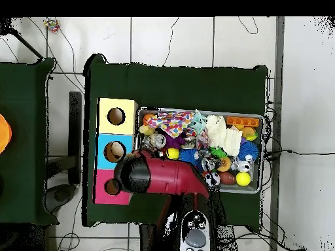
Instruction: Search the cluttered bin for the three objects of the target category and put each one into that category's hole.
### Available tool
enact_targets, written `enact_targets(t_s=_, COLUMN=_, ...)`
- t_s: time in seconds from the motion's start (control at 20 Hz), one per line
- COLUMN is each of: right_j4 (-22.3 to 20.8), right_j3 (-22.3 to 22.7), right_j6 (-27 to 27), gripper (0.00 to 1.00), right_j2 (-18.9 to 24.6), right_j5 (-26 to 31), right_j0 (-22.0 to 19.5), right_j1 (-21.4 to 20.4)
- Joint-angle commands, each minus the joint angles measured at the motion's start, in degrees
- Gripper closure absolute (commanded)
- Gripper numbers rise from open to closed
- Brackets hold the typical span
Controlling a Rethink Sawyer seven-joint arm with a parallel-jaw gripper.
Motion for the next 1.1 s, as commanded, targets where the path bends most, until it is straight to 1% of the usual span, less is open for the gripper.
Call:
enact_targets(t_s=0.05, right_j4=0.14, right_j3=-3.19, right_j6=11.61, gripper=0.00, right_j2=-1.95, right_j5=-2.90, right_j0=-1.43, right_j1=3.74)
enact_targets(t_s=0.45, right_j4=0.17, right_j3=0.14, right_j6=10.78, gripper=0.00, right_j2=-1.96, right_j5=-5.18, right_j0=-2.89, right_j1=4.52)
enact_targets(t_s=0.75, right_j4=-0.51, right_j3=0.52, right_j6=9.65, gripper=0.00, right_j2=-1.90, right_j5=-6.31, right_j0=-4.72, right_j1=5.76)
enact_targets(t_s=1.1, right_j4=-1.74, right_j3=1.90, right_j6=8.55, gripper=0.00, right_j2=0.63, right_j5=-11.72, right_j0=-8.52, right_j1=9.26)
